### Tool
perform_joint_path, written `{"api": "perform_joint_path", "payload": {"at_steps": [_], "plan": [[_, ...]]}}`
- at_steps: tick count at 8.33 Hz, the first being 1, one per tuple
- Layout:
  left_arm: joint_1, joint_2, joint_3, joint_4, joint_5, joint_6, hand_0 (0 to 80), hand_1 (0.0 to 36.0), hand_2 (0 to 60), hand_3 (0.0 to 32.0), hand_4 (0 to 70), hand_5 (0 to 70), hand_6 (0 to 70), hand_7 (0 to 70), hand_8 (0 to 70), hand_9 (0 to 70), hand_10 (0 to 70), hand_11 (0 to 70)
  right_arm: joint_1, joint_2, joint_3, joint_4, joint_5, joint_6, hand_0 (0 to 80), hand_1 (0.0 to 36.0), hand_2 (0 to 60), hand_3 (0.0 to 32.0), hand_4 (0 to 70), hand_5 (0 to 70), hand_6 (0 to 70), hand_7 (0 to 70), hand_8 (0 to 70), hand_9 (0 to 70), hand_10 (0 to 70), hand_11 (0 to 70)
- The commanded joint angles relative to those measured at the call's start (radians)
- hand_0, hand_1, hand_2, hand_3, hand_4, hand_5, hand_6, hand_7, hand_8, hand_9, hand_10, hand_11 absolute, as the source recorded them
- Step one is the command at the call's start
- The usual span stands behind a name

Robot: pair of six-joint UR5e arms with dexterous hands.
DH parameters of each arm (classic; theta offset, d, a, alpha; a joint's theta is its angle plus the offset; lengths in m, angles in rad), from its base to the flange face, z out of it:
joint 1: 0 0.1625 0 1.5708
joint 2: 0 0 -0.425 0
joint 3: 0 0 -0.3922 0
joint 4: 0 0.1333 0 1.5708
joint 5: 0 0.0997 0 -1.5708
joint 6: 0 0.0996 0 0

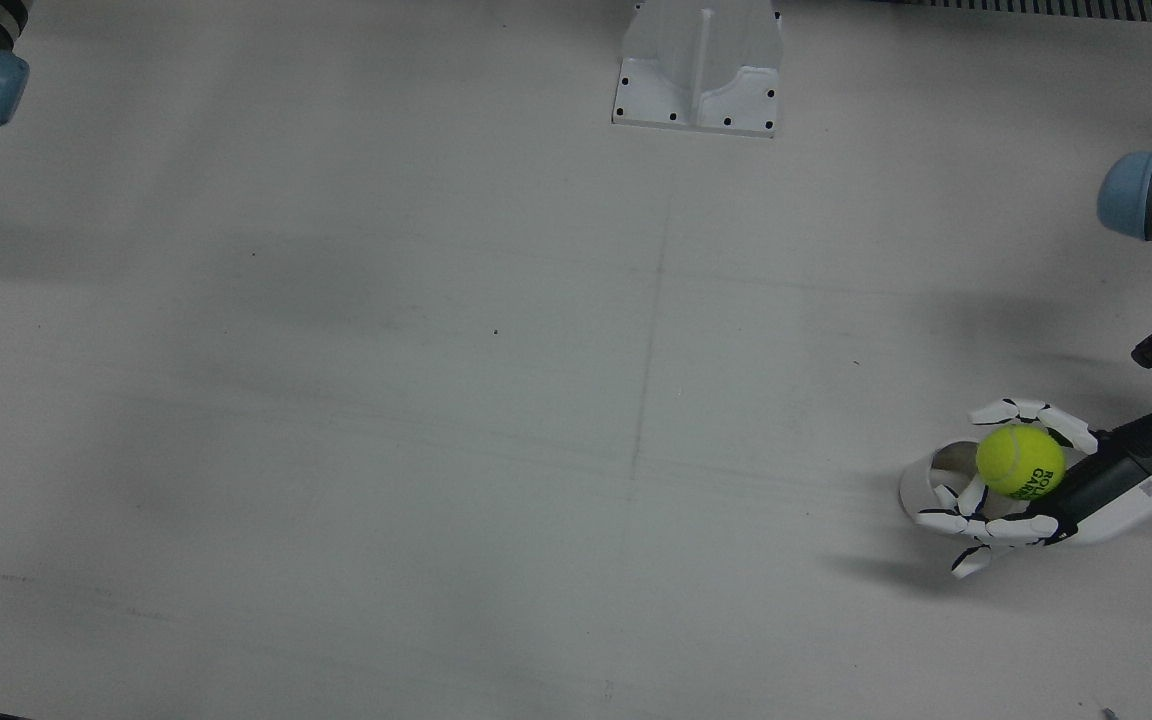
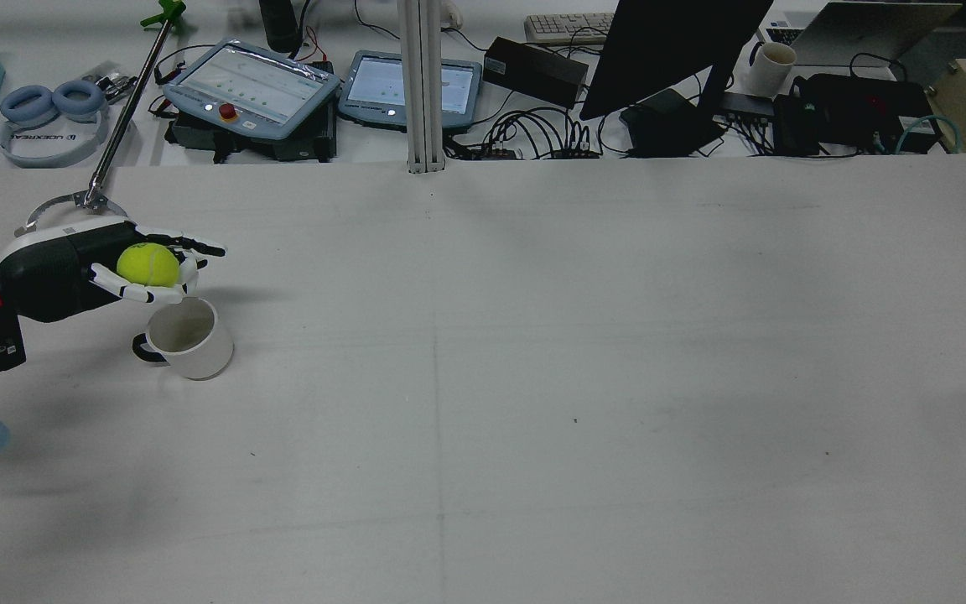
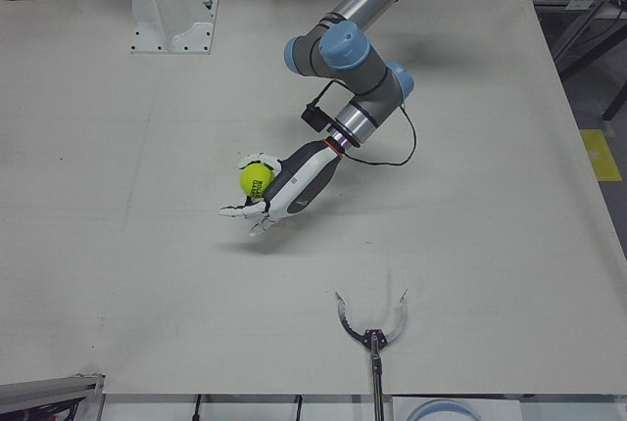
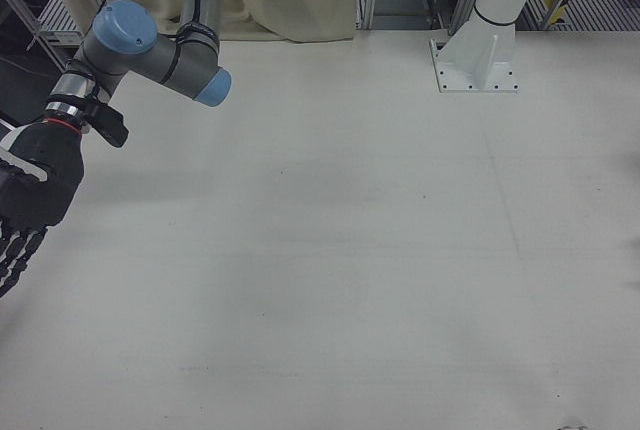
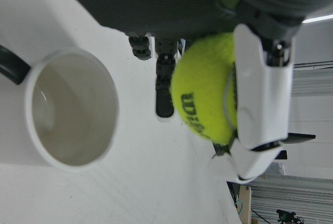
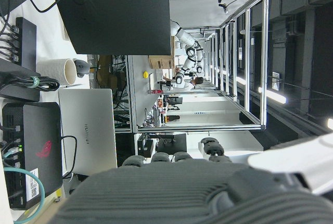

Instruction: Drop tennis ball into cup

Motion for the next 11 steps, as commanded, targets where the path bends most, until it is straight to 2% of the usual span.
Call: {"api": "perform_joint_path", "payload": {"at_steps": [1, 2, 3, 4, 5, 7, 8, 9, 10, 11], "plan": [[0.003, 0.005, -0.001, -0.021, 0.002, -0.002, 62.9, 31.3, 17.3, 0.0, 24.8, 7.1, 11.2, 42.1, 4.0, 12.1, 0.0, 2.2, 0.000, 0.000, 0.000, 0.000, 0.000, 0.000, 0.0, 0.0, 0.0, 0.0, 0.0, 0.0, 0.0, 0.0, 0.0, 0.0, 0.0, 0.0], [0.003, 0.007, -0.001, -0.027, 0.002, -0.007, 63.3, 32.2, 17.8, 0.0, 20.2, 7.7, 13.2, 28.0, 1.9, 4.2, 0.0, 0.7, 0.000, 0.000, 0.000, 0.000, 0.000, 0.000, 0.0, 0.0, 0.0, 0.0, 0.0, 0.0, 0.0, 0.0, 0.0, 0.0, 0.0, 0.0], [0.001, 0.007, -0.001, -0.030, 0.002, -0.009, 64.1, 33.2, 14.4, 0.0, 17.8, 5.3, 2.6, 25.6, 0.1, 3.7, 0.0, 0.1, 0.000, 0.000, 0.000, 0.000, 0.000, 0.000, 0.0, 0.0, 0.0, 0.0, 0.0, 0.0, 0.0, 0.0, 0.0, 0.0, 0.0, 0.0], [-0.002, 0.007, -0.001, -0.036, 0.003, -0.013, 62.8, 32.9, 16.3, 0.0, 14.7, 5.8, 3.6, 23.5, 0.1, 3.3, 0.0, 0.0, 0.000, 0.000, 0.000, 0.000, 0.000, 0.000, 0.0, 0.0, 0.0, 0.0, 0.0, 0.0, 0.0, 0.0, 0.0, 0.0, 0.0, 0.0], [-0.018, 0.004, -0.018, -0.038, 0.003, -0.034, 61.6, 33.1, 16.2, 0.0, 10.1, 4.9, 1.6, 22.1, 0.0, 3.0, 0.0, 0.0, 0.000, 0.000, 0.000, 0.000, 0.000, 0.000, 0.0, 0.0, 0.0, 0.0, 0.0, 0.0, 0.0, 0.0, 0.0, 0.0, 0.0, 0.0], [-0.278, -0.008, -0.024, -0.038, 0.003, -0.050, 58.6, 31.9, 19.1, 0.0, 5.1, 4.8, 2.0, 19.8, 0.0, 2.5, 0.0, 0.0, 0.000, 0.000, 0.000, 0.000, 0.000, 0.000, 0.0, 0.0, 0.0, 0.0, 0.0, 0.0, 0.0, 0.0, 0.0, 0.0, 0.0, 0.0], [-0.366, -0.011, -0.012, -0.020, 0.000, -0.047, 58.6, 31.1, 18.0, 0.0, 1.8, 6.2, 6.6, 17.1, 0.7, 2.0, 0.0, 0.0, 0.000, 0.000, 0.000, 0.000, 0.000, 0.000, 0.0, 0.0, 0.0, 0.0, 0.0, 0.0, 0.0, 0.0, 0.0, 0.0, 0.0, 0.0], [-0.441, -0.034, 0.025, -0.006, -0.003, -0.045, 60.7, 32.5, 12.1, 0.0, 0.0, 5.4, 1.7, 15.9, 0.0, 1.7, 0.0, 0.0, 0.000, 0.000, 0.000, 0.000, 0.000, 0.000, 0.0, 0.0, 0.0, 0.0, 0.0, 0.0, 0.0, 0.0, 0.0, 0.0, 0.0, 0.0], [-0.509, -0.059, 0.074, 0.007, -0.003, -0.045, 62.3, 32.6, 6.7, 0.0, 0.0, 5.3, 1.1, 13.7, 0.0, 1.3, 0.0, 0.0, 0.000, 0.000, 0.000, 0.000, 0.000, 0.000, 0.0, 0.0, 0.0, 0.0, 0.0, 0.0, 0.0, 0.0, 0.0, 0.0, 0.0, 0.0], [-0.538, -0.057, 0.109, 0.011, -0.003, -0.047, 62.9, 32.3, 2.8, 0.0, 0.0, 4.5, 0.0, 14.8, 0.0, 1.5, 0.0, 0.0, 0.000, 0.000, 0.000, 0.000, 0.000, 0.000, 0.0, 0.0, 0.0, 0.0, 0.0, 0.0, 0.0, 0.0, 0.0, 0.0, 0.0, 0.0]]}}
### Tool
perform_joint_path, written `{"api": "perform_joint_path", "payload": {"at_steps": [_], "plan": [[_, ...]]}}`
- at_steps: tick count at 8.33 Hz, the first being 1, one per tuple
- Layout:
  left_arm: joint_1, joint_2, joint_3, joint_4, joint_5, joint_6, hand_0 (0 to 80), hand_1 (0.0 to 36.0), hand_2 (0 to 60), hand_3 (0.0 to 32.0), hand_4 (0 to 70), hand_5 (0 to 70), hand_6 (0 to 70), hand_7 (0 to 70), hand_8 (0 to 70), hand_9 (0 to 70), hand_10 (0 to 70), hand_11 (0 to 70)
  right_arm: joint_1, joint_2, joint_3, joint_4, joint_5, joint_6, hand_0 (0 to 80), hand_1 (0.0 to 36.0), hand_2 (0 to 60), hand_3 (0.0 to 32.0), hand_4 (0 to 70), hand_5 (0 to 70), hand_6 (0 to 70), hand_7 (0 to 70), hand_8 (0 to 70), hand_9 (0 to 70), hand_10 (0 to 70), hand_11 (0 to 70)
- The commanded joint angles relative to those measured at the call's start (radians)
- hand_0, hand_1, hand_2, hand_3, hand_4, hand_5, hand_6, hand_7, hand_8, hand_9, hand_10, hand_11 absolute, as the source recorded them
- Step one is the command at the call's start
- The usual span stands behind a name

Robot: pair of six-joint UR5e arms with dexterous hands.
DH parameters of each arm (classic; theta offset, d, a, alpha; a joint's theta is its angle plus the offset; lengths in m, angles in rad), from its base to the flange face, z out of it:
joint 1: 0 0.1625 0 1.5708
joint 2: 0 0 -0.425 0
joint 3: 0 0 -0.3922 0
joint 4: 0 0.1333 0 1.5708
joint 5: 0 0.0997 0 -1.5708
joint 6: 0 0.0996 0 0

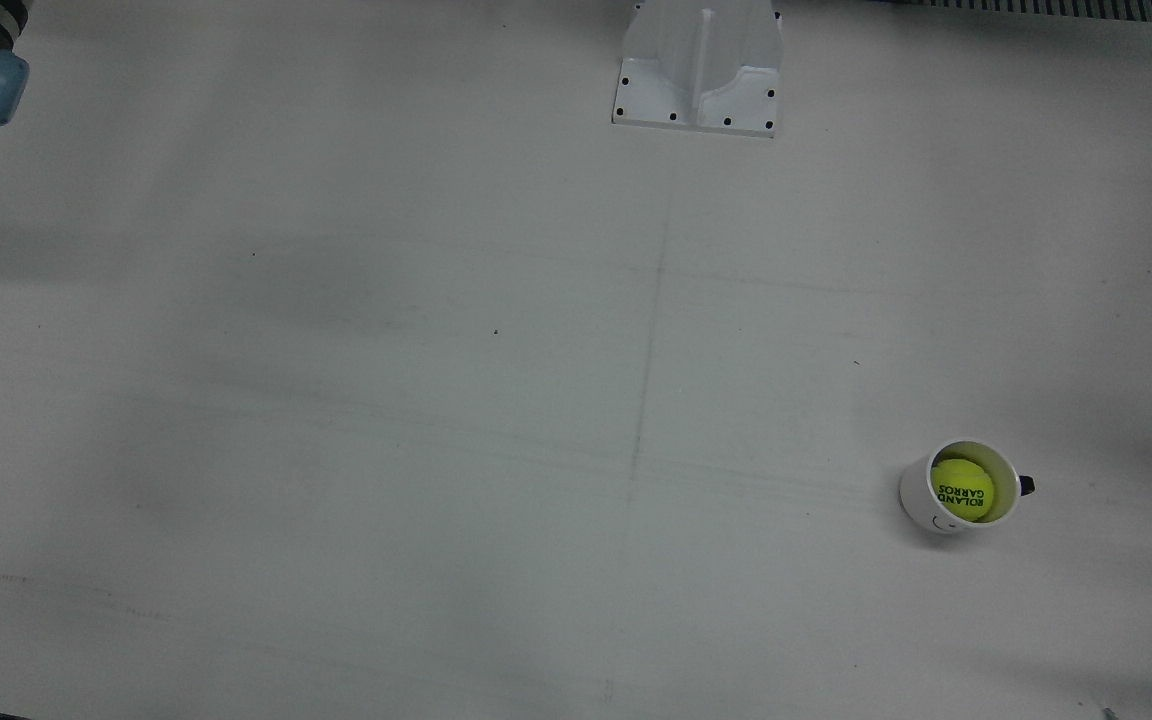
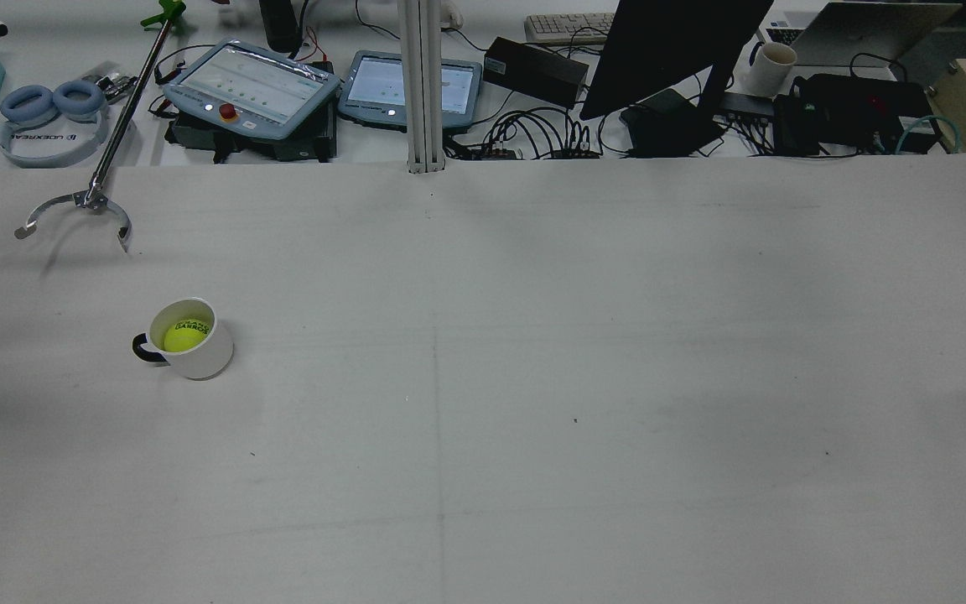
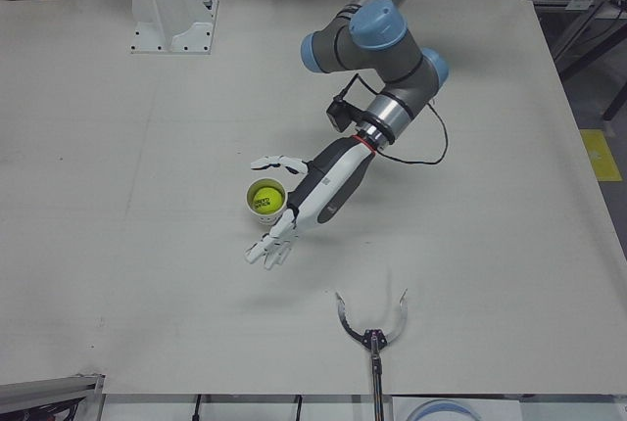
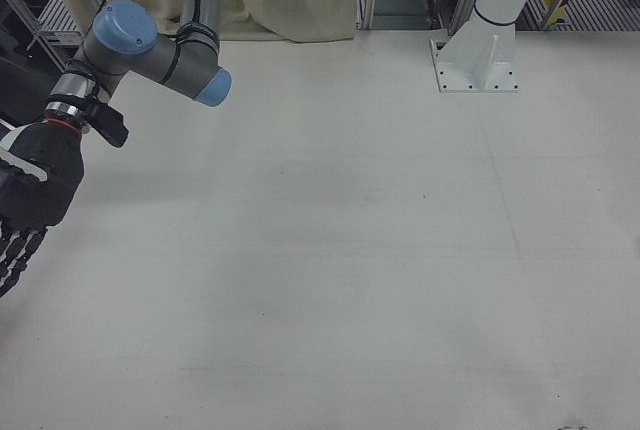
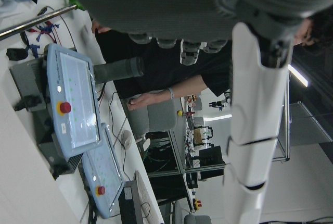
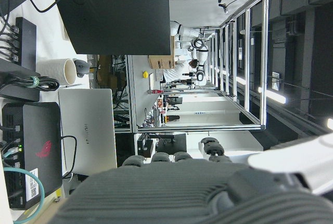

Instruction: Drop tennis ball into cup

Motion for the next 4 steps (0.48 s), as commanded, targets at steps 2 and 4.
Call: {"api": "perform_joint_path", "payload": {"at_steps": [2, 4], "plan": [[-0.132, -0.010, 0.109, 0.030, -0.002, -0.007, 75.1, 35.5, 1.1, 0.0, 0.0, 6.0, 0.4, 15.5, 0.0, 1.7, 0.0, 0.0, 0.000, 0.000, 0.000, 0.000, 0.000, 0.000, 0.0, 0.0, 0.0, 0.0, 0.0, 0.0, 0.0, 0.0, 0.0, 0.0, 0.0, 0.0], [-0.132, -0.002, 0.106, 0.030, -0.002, -0.012, 72.8, 34.6, 2.0, 0.0, 0.0, 7.0, 2.0, 14.7, 0.0, 1.5, 0.0, 0.0, 0.000, 0.000, 0.000, 0.000, 0.000, 0.000, 0.0, 0.0, 0.0, 0.0, 0.0, 0.0, 0.0, 0.0, 0.0, 0.0, 0.0, 0.0]]}}
